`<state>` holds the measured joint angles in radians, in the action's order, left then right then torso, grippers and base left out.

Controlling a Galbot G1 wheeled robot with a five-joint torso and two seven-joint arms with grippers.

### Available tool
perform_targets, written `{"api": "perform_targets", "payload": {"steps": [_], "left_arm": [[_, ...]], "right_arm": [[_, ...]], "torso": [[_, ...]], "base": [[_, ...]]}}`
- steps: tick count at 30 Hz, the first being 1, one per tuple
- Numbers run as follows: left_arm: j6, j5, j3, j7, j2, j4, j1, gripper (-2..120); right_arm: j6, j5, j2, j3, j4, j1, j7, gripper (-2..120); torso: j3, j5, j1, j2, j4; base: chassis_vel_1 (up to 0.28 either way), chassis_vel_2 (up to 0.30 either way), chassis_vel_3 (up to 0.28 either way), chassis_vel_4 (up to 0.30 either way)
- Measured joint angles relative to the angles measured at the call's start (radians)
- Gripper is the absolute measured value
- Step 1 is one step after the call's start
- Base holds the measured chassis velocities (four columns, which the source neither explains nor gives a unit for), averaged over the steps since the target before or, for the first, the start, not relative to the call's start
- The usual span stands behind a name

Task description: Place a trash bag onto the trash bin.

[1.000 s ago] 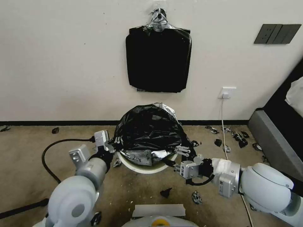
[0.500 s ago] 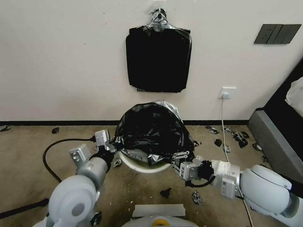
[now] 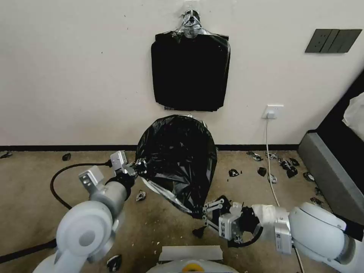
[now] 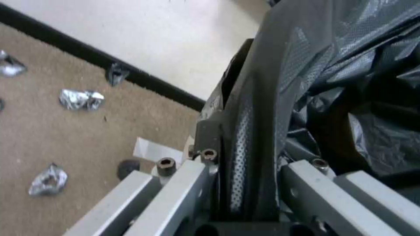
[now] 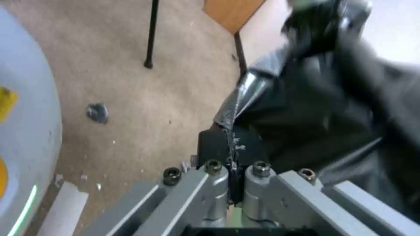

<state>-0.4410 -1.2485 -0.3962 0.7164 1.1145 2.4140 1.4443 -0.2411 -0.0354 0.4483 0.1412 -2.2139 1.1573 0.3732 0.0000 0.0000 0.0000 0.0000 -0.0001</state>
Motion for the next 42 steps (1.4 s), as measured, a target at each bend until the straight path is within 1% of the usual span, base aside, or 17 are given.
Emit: {"api": "perform_targets", "payload": {"steps": [2, 6, 7, 10, 11, 14, 17, 23, 26, 28, 31, 32, 36, 37, 39, 40, 42], "left_arm": [[0.0, -0.002, 0.0, 0.001, 0.005, 0.004, 0.007, 3], [0.003, -0.008, 0.003, 0.003, 0.017, 0.028, 0.043, 3], [0.003, -0.008, 0.003, 0.003, 0.017, 0.028, 0.043, 3], [0.0, -0.007, 0.002, 0.003, 0.021, 0.042, 0.072, 3], [0.0, -0.007, 0.002, 0.003, 0.021, 0.042, 0.072, 3], [-0.008, -0.005, -0.008, 0.005, 0.015, 0.047, 0.088, 3], [-0.012, -0.005, -0.01, 0.005, 0.013, 0.048, 0.091, 3], [-0.014, -0.003, -0.005, 0.005, 0.018, 0.047, 0.1, 3], [-0.012, 0.001, -0.007, 0.004, 0.029, 0.034, 0.1, 3], [-0.011, 0.001, -0.009, 0.004, 0.032, 0.031, 0.099, 3], [-0.003, 0.001, -0.015, 0.002, 0.035, 0.02, 0.093, 3], [-0.003, 0.001, -0.015, 0.002, 0.035, 0.02, 0.093, 3], [0.006, 0.001, -0.032, -0.002, 0.028, 0.01, 0.089, 3], [0.006, 0.001, -0.032, -0.002, 0.028, 0.01, 0.089, 3], [0.016, 0.001, -0.033, -0.002, 0.022, -0.001, 0.072, 3], [0.016, 0.001, -0.033, -0.002, 0.022, -0.001, 0.072, 3], [0.025, 0.004, -0.03, -0.002, 0.019, -0.012, 0.06, 3]], "right_arm": [[-0.001, -0.008, 0.015, 0.007, 0.022, 0.0, -0.003, 0], [0.014, -0.015, 0.089, 0.034, 0.105, -0.01, -0.033, 0], [0.014, -0.015, 0.089, 0.034, 0.105, -0.01, -0.033, 0], [0.019, -0.024, 0.15, 0.048, 0.19, -0.011, -0.047, 0], [0.019, -0.024, 0.15, 0.048, 0.19, -0.011, -0.047, 0], [0.018, -0.032, 0.168, 0.068, 0.255, -0.015, -0.049, 0], [0.017, -0.038, 0.175, 0.073, 0.276, -0.019, -0.05, 0], [0.017, -0.039, 0.176, 0.069, 0.282, -0.016, -0.057, 0], [0.016, -0.035, 0.175, 0.049, 0.283, 0.008, -0.081, 0], [0.015, -0.026, 0.175, 0.039, 0.282, 0.023, -0.086, 3], [0.012, 0.004, 0.176, 0.004, 0.277, 0.07, -0.093, 18], [0.012, 0.004, 0.176, 0.004, 0.277, 0.07, -0.093, 18], [-0.004, 0.012, 0.181, -0.025, 0.272, 0.113, -0.097, 37], [-0.004, 0.012, 0.181, -0.025, 0.272, 0.113, -0.097, 37], [-0.015, 0.013, 0.174, -0.036, 0.257, 0.135, -0.094, 46], [-0.015, 0.013, 0.174, -0.036, 0.257, 0.135, -0.094, 46], [-0.027, 0.017, 0.16, -0.051, 0.242, 0.152, -0.094, 57]], "torso": [[0.0, 0.0, 0.0, 0.0, 0.0001], [0.0, -0.0003, 0.0, 0.0, 0.0001], [0.0, -0.0003, 0.0, 0.0, 0.0001], [0.0, 0.0002, 0.0, 0.0, 0.0001], [0.0, 0.0002, 0.0, 0.0, 0.0001], [0.0, 0.0, 0.0, 0.0, 0.0001], [0.0, 0.0, 0.0, 0.0, 0.0001], [0.0, -0.0001, 0.0, 0.0, 0.0001], [0.0, -0.0001, 0.0, 0.0, 0.0001], [0.0, -0.0001, 0.0, 0.0, 0.0002], [0.0, -0.0001, 0.0, 0.0, 0.0], [0.0, -0.0001, 0.0, 0.0, 0.0], [0.0, 0.0, 0.0, 0.0, 0.0], [0.0, 0.0, 0.0, 0.0, 0.0], [0.0, 0.0, 0.0, 0.0, 0.0001], [0.0, 0.0, 0.0, 0.0, 0.0001], [0.0, -0.0001, 0.0, 0.0, -0.0001]], "base": [[0.0, 0.0, 0.0, 0.0], [0.0, 0.0, 0.0, 0.0], [0.0, 0.0, 0.0, 0.0], [0.0, 0.0, 0.0, 0.0], [0.0, 0.0, 0.0, 0.0], [0.0, 0.0, 0.0, 0.0], [0.0, 0.0, 0.0, 0.0], [0.0, 0.0, 0.0, 0.0], [0.0, 0.0, 0.0, 0.0], [0.0, 0.0, 0.0, 0.0], [0.0, 0.0, 0.0, 0.0], [0.0, 0.0, 0.0, 0.0], [0.0, 0.0, 0.0, 0.0], [0.0, 0.0, 0.0, 0.0], [0.0, 0.0, 0.0, 0.0], [0.0, 0.0, 0.0, 0.0], [0.0, 0.0, 0.0, 0.0]]}}
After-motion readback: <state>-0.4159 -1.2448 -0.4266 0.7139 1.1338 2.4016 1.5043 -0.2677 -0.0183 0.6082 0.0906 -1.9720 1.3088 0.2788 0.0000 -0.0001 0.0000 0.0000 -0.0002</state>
